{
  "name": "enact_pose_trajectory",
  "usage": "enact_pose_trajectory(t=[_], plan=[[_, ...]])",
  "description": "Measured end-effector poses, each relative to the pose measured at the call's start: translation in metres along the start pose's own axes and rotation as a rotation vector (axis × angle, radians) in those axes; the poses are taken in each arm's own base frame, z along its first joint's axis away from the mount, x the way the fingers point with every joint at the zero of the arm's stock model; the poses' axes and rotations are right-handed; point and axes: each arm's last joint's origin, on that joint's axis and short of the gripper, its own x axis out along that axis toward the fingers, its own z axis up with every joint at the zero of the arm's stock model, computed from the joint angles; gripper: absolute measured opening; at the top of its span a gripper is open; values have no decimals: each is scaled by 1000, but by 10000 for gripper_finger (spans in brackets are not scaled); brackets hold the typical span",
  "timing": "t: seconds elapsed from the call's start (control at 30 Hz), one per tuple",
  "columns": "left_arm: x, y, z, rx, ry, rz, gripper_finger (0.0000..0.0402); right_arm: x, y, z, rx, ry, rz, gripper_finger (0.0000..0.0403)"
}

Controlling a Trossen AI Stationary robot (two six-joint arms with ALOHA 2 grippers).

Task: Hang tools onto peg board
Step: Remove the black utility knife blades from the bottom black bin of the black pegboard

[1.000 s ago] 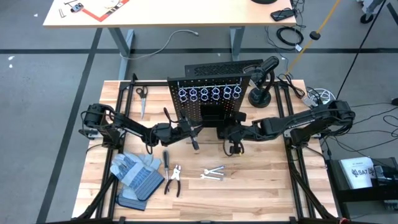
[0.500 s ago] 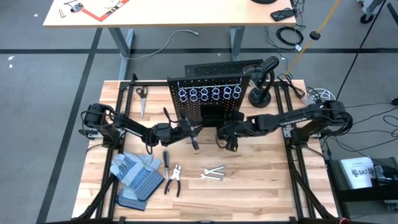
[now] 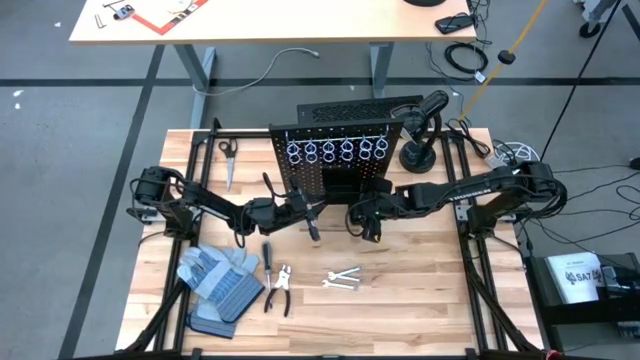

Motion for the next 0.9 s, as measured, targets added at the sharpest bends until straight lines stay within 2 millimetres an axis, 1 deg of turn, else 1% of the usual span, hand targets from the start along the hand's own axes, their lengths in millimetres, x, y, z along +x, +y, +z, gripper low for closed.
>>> enact_pose_trajectory(t=[0.17,0.5,0.57,0.7,0.8,0.9], plan=[[0,0,0,0,0,0,31,1,-4,0,4,3,-9,224],[0,0,0,0,1,0,31,2,-9,0,-26,-4,-143,218],[0,0,0,0,1,0,31,2,-9,0,-44,-2,-126,218],[0,0,0,0,2,0,31,2,-5,0,-67,7,4,217],[0,0,0,0,1,0,31,2,-5,0,-59,11,19,218],[0,0,0,-1,1,0,31,2,-5,1,-55,4,11,230]])
